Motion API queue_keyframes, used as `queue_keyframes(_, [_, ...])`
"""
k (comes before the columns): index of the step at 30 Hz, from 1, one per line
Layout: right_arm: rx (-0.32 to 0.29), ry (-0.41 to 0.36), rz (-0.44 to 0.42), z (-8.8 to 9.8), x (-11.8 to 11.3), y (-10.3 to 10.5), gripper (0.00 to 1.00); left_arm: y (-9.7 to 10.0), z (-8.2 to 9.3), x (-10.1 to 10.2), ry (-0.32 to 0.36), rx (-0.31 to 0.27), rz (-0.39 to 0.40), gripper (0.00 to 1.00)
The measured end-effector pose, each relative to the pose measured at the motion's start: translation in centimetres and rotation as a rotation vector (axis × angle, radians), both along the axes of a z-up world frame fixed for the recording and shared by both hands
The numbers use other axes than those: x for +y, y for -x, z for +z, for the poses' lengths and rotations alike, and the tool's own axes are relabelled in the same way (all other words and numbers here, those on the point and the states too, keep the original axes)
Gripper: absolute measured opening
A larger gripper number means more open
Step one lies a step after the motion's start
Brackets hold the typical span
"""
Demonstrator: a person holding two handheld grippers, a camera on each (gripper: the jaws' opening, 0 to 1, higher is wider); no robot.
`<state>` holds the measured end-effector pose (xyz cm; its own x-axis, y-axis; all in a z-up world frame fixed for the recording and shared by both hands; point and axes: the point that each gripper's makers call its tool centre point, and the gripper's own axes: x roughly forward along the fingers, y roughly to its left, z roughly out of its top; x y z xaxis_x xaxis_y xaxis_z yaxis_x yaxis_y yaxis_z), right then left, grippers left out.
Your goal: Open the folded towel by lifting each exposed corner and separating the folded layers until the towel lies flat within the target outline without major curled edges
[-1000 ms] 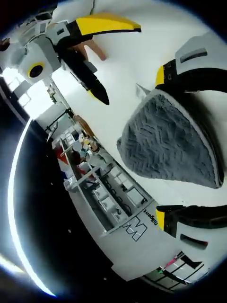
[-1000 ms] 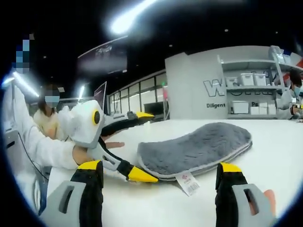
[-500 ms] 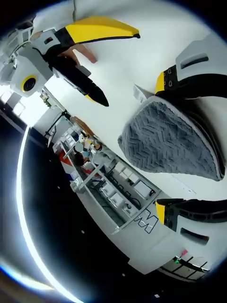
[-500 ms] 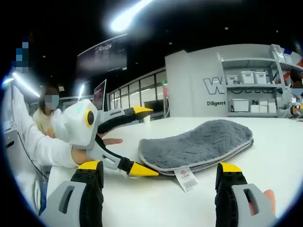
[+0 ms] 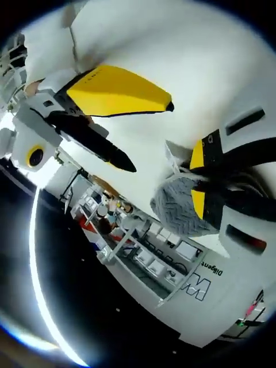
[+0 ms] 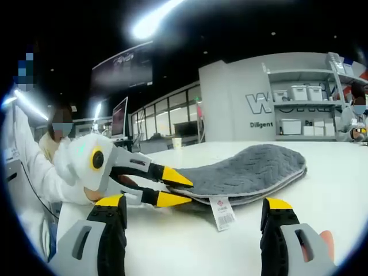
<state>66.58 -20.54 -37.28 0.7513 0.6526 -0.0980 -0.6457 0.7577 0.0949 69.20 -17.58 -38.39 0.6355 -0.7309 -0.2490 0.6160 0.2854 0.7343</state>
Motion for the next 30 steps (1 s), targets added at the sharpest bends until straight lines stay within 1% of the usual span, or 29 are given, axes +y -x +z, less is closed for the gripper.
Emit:
queue_keyframes(1, [0.001, 0.001, 0.0, 0.0, 0.0, 0.0, 0.97, 0.1, -0.3, 0.0, 0.019, 0.044, 0.0, 0.08])
queue_keyframes(3, [0.004, -0.001, 0.001, -0.1, 0.0, -0.1, 0.97, 0.3, -0.6, 0.0, 0.076, 0.155, 0.005, 0.07])
queue_keyframes(5, [0.006, 0.001, 0.001, -0.1, 0.0, -0.1, 0.96, 0.3, -0.6, 0.0, 0.174, 0.305, 0.007, 0.05])
queue_keyframes(9, [0.007, 0.004, 0.002, -0.2, 0.0, -0.1, 0.96, -0.2, -0.8, 0.9, 0.367, 0.608, 0.033, 0.04])
queue_keyframes(11, [0.009, 0.004, 0.001, -0.2, 0.0, -0.1, 0.96, -0.4, -0.9, 1.4, 0.474, 0.749, 0.044, 0.04])
queue_keyframes(14, [0.01, 0.004, 0.0, -0.3, 0.0, -0.1, 0.96, -0.8, -0.2, 2.1, 0.574, 0.835, 0.034, 0.04])
queue_keyframes(15, [0.011, 0.003, 0.001, -0.3, 0.0, -0.1, 0.96, -0.9, 0.0, 2.2, 0.603, 0.853, 0.032, 0.04])
queue_keyframes(16, [0.011, 0.004, 0.001, -0.3, 0.0, -0.1, 0.96, -1.0, 0.1, 2.3, 0.621, 0.868, 0.031, 0.04])
queue_keyframes(21, [0.011, 0.009, 0.0, -0.4, 0.1, 0.0, 0.95, -1.3, 0.5, 2.9, 0.763, 1.009, 0.019, 0.04])
queue_keyframes(23, [0.014, 0.009, -0.002, -0.4, 0.0, -0.1, 0.95, -1.7, 0.3, 3.5, 0.788, 1.026, 0.035, 0.04])
queue_keyframes(25, [0.02, 0.011, -0.004, -0.6, 0.0, -0.1, 0.95, -2.0, 0.5, 4.0, 0.812, 1.029, 0.044, 0.04])
queue_keyframes(27, [0.026, 0.013, -0.005, -0.8, 0.0, -0.2, 0.95, -2.6, 1.1, 4.9, 0.865, 1.034, 0.055, 0.04])
queue_keyframes(29, [0.028, 0.014, -0.003, -0.8, 0.0, -0.2, 0.95, -2.9, 1.4, 5.3, 0.888, 1.034, 0.057, 0.04])
queue_keyframes(30, [0.032, 0.016, -0.002, -0.9, 0.0, -0.2, 0.95, -3.2, 1.7, 5.9, 0.915, 1.032, 0.064, 0.04])
